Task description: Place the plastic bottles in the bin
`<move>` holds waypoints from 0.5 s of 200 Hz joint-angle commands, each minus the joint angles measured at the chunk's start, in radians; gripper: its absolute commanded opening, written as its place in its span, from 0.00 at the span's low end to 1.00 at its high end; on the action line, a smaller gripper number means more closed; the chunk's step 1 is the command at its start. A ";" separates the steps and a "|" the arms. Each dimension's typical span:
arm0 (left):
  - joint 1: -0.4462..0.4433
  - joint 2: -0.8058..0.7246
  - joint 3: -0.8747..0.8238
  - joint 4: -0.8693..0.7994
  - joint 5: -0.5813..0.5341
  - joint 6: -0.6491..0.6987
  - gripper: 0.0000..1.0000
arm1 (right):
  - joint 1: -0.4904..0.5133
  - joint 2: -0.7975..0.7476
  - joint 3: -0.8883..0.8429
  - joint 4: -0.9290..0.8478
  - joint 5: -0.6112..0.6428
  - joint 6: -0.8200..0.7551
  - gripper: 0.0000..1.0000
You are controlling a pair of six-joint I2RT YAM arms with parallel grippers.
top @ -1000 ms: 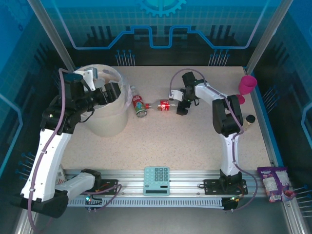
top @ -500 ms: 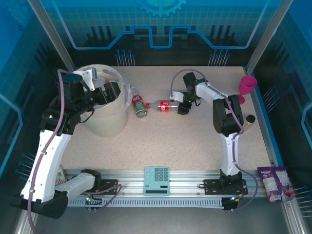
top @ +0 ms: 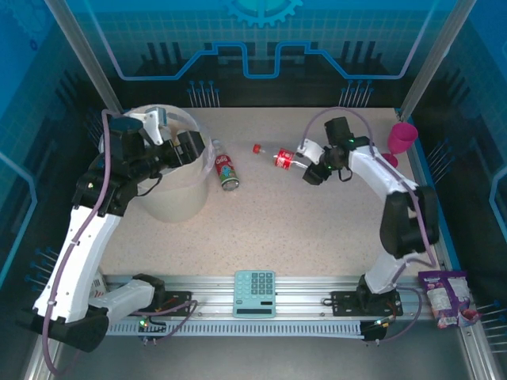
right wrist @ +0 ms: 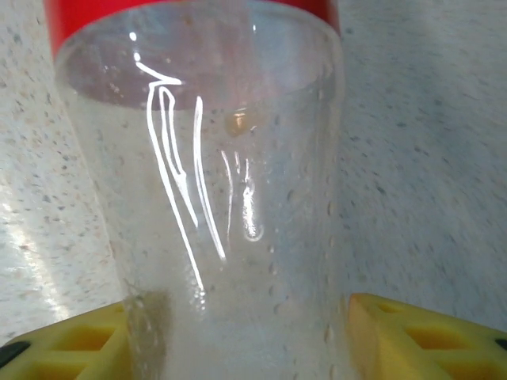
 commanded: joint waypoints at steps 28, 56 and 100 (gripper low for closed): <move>-0.131 0.082 -0.003 0.304 0.044 -0.164 0.89 | 0.072 -0.364 -0.302 0.414 0.009 0.589 0.58; -0.261 0.200 0.020 0.408 -0.012 -0.203 0.92 | 0.162 -0.497 -0.427 0.589 0.031 0.754 0.57; -0.343 0.402 0.069 0.467 -0.080 -0.222 0.99 | 0.282 -0.576 -0.491 0.635 0.067 0.777 0.58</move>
